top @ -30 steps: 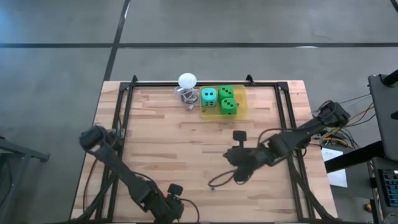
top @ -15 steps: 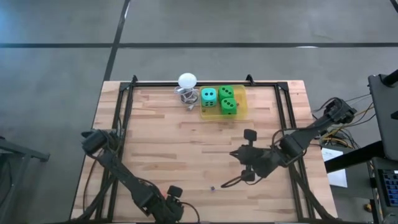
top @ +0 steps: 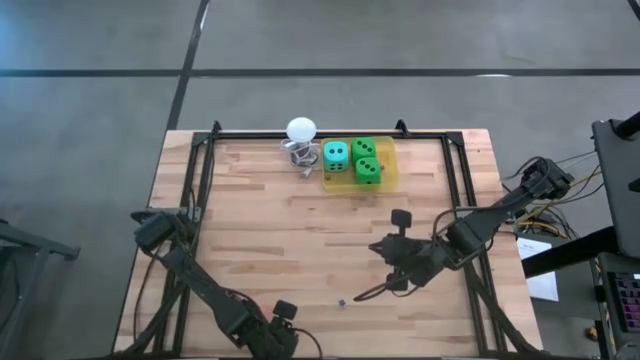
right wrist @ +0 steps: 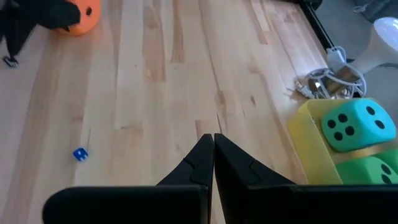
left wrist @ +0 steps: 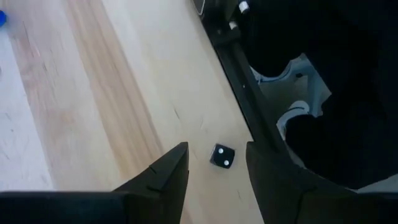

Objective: Pick & Place Dice
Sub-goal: Put the small black dice into the yellow bin

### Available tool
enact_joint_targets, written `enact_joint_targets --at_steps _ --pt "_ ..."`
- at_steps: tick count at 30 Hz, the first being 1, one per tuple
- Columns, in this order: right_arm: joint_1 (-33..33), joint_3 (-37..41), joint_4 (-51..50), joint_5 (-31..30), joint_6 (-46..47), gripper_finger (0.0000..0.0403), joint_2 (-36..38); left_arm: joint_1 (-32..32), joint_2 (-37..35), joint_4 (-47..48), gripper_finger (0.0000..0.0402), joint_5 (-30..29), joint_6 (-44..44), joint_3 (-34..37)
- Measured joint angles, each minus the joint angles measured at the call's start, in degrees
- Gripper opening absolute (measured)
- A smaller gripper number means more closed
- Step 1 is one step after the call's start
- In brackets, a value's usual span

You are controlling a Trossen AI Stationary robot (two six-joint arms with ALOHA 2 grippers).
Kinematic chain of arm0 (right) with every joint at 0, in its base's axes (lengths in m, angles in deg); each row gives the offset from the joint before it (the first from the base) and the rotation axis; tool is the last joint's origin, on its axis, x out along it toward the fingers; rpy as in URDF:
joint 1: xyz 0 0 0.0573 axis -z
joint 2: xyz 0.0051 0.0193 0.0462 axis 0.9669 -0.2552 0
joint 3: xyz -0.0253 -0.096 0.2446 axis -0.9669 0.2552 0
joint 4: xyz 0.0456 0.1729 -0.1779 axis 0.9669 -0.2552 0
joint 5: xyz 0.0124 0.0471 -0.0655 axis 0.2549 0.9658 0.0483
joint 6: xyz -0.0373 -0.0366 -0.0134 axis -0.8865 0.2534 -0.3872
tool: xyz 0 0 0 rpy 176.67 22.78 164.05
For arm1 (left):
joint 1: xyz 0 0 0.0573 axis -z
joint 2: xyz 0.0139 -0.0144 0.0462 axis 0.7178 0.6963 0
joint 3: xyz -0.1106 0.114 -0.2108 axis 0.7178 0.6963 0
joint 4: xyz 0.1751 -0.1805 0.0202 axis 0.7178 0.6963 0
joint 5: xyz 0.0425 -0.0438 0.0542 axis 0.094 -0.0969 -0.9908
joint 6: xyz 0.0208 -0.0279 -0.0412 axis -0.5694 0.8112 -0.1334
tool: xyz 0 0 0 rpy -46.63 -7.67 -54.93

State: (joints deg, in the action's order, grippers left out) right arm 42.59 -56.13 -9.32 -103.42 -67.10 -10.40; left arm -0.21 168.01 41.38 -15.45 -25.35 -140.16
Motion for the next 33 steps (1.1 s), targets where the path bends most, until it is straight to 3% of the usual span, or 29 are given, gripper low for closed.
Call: enact_joint_targets --at_steps 23,33 --pt "-0.15 0.12 2.04 0.53 0.01 0.0008 -0.05 1.01 3.77 -1.79 0.0161 -1.53 -1.73 1.16" --pt "-0.13 0.31 2.39 1.76 0.61 0.0008 -0.06 1.64 3.77 -1.92 0.016 -4.51 -7.49 1.42"
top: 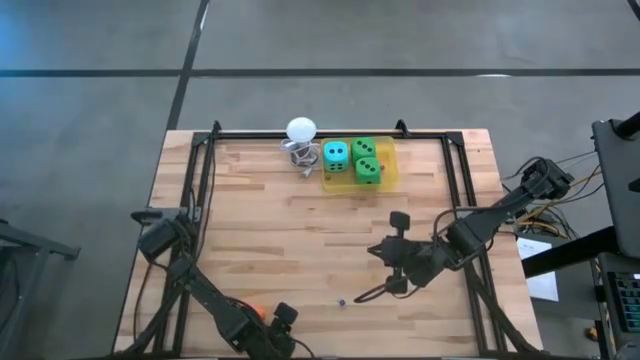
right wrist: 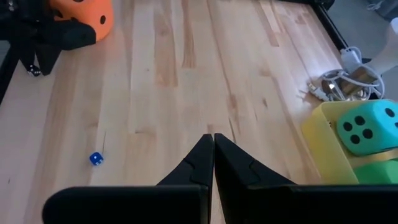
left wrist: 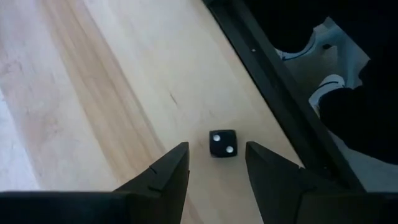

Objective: Pick & Place Dice
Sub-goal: Put the small black dice into the yellow bin

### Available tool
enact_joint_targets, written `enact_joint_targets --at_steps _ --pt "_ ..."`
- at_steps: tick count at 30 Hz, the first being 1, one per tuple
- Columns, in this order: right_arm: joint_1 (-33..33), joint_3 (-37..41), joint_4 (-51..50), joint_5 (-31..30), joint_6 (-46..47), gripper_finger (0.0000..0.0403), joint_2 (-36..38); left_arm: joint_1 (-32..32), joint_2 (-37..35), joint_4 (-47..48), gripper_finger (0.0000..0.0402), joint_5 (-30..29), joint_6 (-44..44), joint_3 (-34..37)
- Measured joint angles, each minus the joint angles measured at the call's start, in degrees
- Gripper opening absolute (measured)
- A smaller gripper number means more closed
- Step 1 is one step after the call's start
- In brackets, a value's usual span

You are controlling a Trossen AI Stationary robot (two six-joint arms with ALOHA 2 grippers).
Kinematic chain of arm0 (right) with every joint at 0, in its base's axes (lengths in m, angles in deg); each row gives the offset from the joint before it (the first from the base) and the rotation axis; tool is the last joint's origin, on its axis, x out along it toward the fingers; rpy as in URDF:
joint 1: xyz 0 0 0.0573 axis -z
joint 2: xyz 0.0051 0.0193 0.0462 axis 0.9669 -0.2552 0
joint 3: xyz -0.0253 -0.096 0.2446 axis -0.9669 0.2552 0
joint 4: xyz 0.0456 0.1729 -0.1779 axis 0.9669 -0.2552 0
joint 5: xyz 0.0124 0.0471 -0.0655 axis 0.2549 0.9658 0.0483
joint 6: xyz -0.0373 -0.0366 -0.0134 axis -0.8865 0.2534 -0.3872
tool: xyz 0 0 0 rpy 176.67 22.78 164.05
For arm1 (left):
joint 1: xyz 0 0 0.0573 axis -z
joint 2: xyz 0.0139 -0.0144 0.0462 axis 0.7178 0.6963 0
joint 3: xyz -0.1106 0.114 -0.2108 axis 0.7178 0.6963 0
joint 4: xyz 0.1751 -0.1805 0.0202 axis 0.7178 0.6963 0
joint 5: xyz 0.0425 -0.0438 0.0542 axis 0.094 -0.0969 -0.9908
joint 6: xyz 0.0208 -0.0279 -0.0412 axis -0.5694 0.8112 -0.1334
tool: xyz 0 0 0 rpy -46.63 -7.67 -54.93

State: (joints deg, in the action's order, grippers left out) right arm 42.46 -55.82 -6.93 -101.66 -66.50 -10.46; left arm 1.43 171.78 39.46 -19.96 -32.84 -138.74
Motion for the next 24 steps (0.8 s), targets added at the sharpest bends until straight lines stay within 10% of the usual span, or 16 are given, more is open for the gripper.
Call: enact_joint_targets --at_steps 24 --pt "-0.38 1.38 1.66 0.45 1.97 0.0008 -0.06 -0.04 0.19 -2.21 0.0088 1.1 -0.05 0.0"
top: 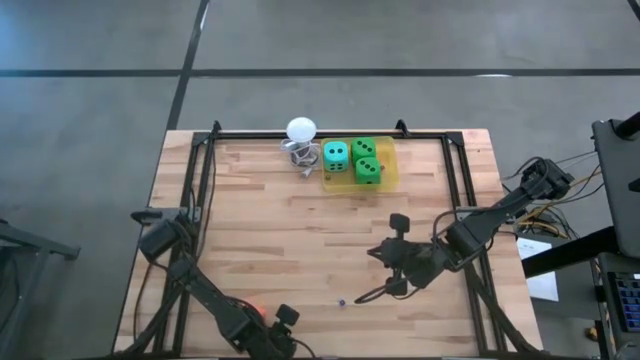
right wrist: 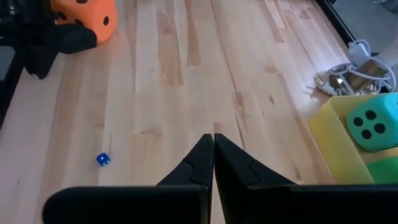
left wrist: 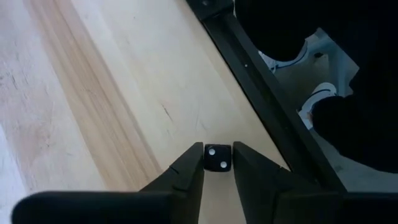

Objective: Pick & Place Dice
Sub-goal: Put the small black dice into the yellow bin

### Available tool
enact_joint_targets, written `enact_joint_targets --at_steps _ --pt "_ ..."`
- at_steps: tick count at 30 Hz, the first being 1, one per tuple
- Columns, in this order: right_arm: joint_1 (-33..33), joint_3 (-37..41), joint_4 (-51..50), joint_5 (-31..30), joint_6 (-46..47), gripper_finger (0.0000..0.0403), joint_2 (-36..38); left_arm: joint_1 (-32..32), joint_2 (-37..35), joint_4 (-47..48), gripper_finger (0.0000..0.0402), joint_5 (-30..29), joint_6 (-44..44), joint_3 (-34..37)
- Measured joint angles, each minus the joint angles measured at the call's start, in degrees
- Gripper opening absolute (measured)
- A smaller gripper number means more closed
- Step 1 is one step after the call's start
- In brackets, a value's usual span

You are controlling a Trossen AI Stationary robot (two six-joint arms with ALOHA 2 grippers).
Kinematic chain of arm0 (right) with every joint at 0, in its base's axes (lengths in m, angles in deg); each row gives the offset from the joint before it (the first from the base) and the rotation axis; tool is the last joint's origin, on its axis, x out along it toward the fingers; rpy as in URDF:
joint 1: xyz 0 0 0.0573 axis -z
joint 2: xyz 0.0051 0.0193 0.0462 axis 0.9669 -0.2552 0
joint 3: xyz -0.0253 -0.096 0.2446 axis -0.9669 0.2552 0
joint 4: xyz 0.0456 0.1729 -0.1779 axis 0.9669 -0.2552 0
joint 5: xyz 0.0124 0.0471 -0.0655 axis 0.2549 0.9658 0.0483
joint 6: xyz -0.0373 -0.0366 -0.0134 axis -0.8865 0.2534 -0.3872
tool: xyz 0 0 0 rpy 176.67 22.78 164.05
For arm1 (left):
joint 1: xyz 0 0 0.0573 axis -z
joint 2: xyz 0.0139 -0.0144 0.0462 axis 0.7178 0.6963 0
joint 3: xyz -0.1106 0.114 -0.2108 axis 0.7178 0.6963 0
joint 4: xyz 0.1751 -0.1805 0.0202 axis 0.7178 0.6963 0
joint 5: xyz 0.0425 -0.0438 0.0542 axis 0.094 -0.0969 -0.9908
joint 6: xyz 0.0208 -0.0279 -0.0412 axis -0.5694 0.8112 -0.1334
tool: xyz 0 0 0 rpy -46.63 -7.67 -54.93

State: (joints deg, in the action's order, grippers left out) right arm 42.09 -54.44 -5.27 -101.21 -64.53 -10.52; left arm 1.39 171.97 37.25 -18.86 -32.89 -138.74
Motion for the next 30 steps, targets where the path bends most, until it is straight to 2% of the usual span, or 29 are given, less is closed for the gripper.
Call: enact_joint_targets --at_steps 13,19,24,30 --pt "-0.5 0.07 1.47 0.26 0.21 0.0008 0.0 -0.07 1.72 -0.24 0.0078 0.04 0.0 -0.22" --pt "-0.5 0.69 1.89 1.12 0.39 0.0008 0.0 -0.11 1.61 -0.2 0.0048 1.44 -1.06 -0.18" --pt "-0.5 1.46 3.6 1.29 0.3 0.0008 0.0 -0.23 0.82 0.25 0.0047 1.6 -1.27 -0.53" --pt "-0.5 2.43 6.24 1.12 -1.75 0.0008 0.02 -0.96 -2.67 1.73 0.0047 -4.89 2.81 -0.5"
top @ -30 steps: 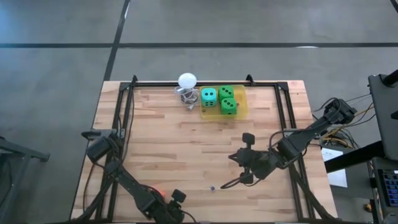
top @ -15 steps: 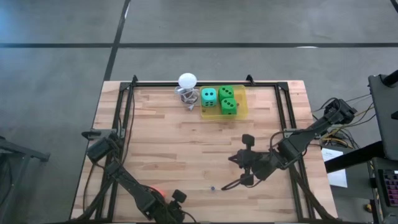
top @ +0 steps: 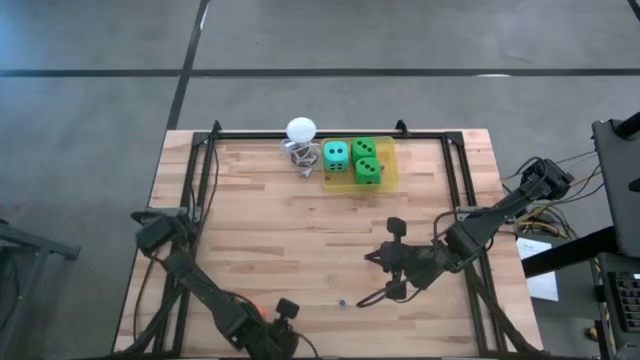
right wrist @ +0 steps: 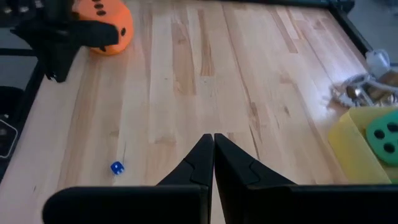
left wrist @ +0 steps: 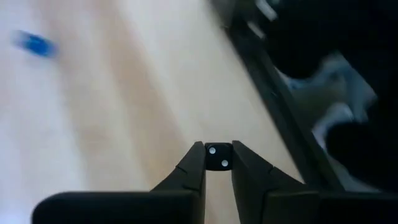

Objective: Pick & Place Dice
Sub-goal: Put the small black dice into the yellow bin

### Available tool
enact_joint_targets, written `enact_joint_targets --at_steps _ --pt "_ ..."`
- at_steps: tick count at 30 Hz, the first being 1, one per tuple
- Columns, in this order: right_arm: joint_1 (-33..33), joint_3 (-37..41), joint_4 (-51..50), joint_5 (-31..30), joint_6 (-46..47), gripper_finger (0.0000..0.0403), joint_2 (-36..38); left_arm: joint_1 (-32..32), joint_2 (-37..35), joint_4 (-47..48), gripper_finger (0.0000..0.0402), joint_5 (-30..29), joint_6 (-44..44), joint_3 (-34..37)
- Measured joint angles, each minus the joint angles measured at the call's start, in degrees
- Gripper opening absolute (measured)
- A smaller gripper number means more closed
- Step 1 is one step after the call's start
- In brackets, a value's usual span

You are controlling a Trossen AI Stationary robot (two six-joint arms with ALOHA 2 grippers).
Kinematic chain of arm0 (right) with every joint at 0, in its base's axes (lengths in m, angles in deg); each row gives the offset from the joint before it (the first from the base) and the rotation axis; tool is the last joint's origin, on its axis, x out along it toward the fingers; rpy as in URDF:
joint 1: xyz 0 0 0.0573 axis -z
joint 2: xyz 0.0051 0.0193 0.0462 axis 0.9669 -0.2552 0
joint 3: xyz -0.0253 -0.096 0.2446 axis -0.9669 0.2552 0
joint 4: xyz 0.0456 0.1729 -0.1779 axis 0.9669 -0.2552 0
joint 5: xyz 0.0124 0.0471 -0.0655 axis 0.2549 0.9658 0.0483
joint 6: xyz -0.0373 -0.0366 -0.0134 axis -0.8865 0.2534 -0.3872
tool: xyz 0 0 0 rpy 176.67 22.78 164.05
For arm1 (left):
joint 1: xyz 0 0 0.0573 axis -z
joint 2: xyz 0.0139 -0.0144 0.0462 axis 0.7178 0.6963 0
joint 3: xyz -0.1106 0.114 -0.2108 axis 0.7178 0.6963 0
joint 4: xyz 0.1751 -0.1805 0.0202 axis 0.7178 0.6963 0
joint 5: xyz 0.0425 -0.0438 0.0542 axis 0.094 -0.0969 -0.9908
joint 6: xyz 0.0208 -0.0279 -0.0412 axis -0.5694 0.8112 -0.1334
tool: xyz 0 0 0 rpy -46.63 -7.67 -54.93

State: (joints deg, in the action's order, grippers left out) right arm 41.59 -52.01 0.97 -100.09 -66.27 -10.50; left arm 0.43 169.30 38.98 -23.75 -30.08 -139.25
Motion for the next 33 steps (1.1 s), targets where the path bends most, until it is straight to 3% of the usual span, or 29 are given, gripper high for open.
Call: enact_joint_targets --at_steps 7,11,16,20,22,26,29,33 --pt "0.0 0.48 3.81 -0.15 -9.91 0.0025 0.02 -3.76 -6.89 -2.75 0.0047 -9.41 4.41 2.91" --pt "0.02 0.76 4.11 -0.9 -15.2 0.0059 0.02 -7.71 -13.2 -10.24 0.0047 -11.09 4.95 10.09" --pt "0.04 1.58 4.2 -10.03 -22.83 0.0104 0.0 -14.4 -24.44 -31.65 0.0047 -10.49 5.23 25.14" --pt "0.5 2.79 6.97 -18.6 -30.17 0.0126 0.0 -20.52 -32.29 -53.59 0.0047 -5.85 4.98 37.73" --pt "1.46 3.82 12.12 -19.56 -35.56 0.0132 -0.02 -23.7 -35.17 -63.45 0.0047 -2.64 5.03 42.6" --pt "4.32 6.6 29.47 -15.39 -48.97 0.0138 -0.02 -28.9 -37.98 -76.28 0.0047 3.63 5.72 48.07" --pt "7.31 8.6 42.37 -9.21 -56.06 0.0141 -0.07 -31.87 -39.23 -78.32 0.0047 7.96 6.8 48.36" --pt "11.32 8.68 47.79 -0.9 -57.37 0.0141 0.02 -34.13 -39.51 -78.21 0.0047 11.97 7.67 46.19"
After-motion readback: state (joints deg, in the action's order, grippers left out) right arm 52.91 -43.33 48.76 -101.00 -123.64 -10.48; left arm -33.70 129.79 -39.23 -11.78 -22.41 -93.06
